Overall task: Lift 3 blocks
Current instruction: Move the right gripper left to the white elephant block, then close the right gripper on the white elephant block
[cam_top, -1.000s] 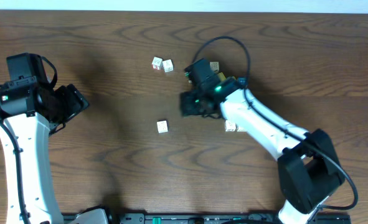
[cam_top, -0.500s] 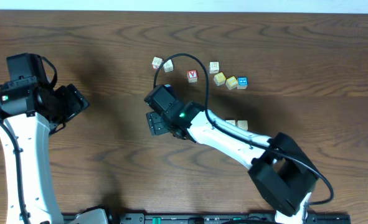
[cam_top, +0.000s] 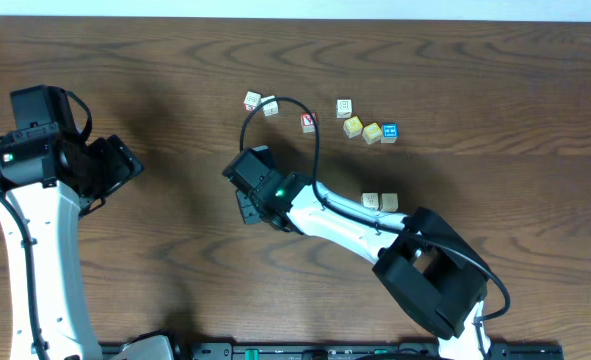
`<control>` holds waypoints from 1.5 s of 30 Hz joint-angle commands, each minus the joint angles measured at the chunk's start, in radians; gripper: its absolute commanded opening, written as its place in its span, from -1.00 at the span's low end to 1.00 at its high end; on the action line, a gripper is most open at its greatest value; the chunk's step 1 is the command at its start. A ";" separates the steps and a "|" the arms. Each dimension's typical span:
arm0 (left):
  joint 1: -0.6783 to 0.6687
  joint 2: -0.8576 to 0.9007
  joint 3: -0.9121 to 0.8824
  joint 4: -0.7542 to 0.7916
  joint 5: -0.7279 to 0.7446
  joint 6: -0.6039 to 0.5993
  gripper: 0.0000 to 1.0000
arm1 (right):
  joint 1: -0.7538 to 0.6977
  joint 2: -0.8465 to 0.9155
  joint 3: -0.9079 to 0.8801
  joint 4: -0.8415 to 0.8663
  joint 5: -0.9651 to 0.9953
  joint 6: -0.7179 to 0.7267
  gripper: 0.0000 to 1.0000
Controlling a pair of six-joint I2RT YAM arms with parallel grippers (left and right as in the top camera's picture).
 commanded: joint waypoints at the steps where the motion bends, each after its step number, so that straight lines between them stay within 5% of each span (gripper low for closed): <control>1: 0.005 0.002 0.010 -0.003 -0.005 -0.009 0.70 | 0.016 0.002 0.013 -0.002 0.039 -0.002 0.00; 35: 0.005 0.002 0.010 -0.003 -0.005 -0.009 0.71 | 0.013 0.027 0.016 -0.069 0.125 0.017 -0.32; 45: 0.005 0.002 0.010 -0.003 -0.005 -0.009 0.70 | -0.047 0.024 0.129 -0.275 0.124 0.017 -0.44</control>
